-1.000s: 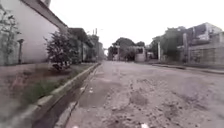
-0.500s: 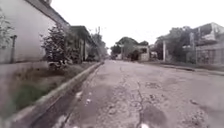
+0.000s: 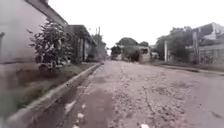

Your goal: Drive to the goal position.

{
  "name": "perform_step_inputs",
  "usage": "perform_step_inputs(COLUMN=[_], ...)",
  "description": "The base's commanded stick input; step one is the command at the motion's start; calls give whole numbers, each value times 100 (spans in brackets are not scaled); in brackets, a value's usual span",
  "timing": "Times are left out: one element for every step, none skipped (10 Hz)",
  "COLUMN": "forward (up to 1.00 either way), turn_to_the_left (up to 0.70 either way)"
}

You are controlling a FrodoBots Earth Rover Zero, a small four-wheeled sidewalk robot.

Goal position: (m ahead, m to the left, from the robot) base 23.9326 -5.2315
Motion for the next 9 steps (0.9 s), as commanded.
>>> perform_step_inputs(forward=[85, 85, 85, 85, 85, 85, 85, 85, 85], turn_to_the_left=[0, 0, 0, 0, 0, 0, 0, 0, 0])
